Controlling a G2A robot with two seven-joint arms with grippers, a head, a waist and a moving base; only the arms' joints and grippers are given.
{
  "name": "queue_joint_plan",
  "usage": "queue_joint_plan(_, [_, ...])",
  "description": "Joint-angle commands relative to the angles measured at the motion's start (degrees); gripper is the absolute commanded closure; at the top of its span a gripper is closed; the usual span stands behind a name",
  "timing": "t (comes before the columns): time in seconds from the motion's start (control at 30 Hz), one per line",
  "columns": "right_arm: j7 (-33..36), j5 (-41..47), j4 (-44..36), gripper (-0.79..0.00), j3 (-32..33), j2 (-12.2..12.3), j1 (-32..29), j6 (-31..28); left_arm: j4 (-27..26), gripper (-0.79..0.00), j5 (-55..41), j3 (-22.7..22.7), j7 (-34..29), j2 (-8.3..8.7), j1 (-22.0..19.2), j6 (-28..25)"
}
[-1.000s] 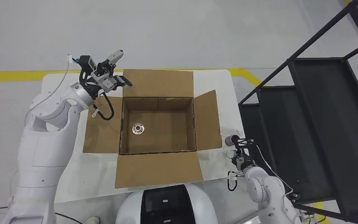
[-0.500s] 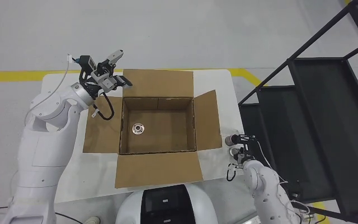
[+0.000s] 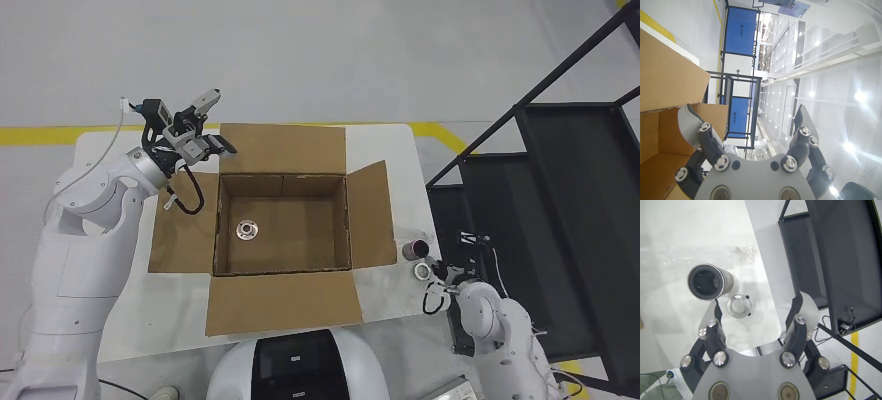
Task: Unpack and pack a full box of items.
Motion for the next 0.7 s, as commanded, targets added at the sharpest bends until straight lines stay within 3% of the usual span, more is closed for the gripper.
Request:
queue_joint_plan(0.0, [0.1, 8.8, -3.6, -0.785, 2.1, -0.1, -0.9, -1.5, 0.0, -0.785, 0.0, 0.0, 0.0, 0.00, 0.0, 0.0])
queue_joint_plan(0.2, [-0.5, 29.8, -13.9, -0.785, 4.8, -0.5, -3.6, -6.8, 0.0, -0.785, 0.0, 0.0, 0.0, 0.00, 0.0, 0.0])
queue_joint_plan(0.43, [2.5, 40.6, -22.7, -0.785, 0.9, -0.4, -4.7, -13.3, 0.0, -0.785, 0.0, 0.0, 0.0, 0.00, 0.0, 0.0])
queue_joint_plan(0.67, [5.4, 44.6, -24.0, -0.785, -6.4, 0.0, -1.6, -18.7, 0.0, -0.785, 0.0, 0.0, 0.0, 0.00, 0.0, 0.0])
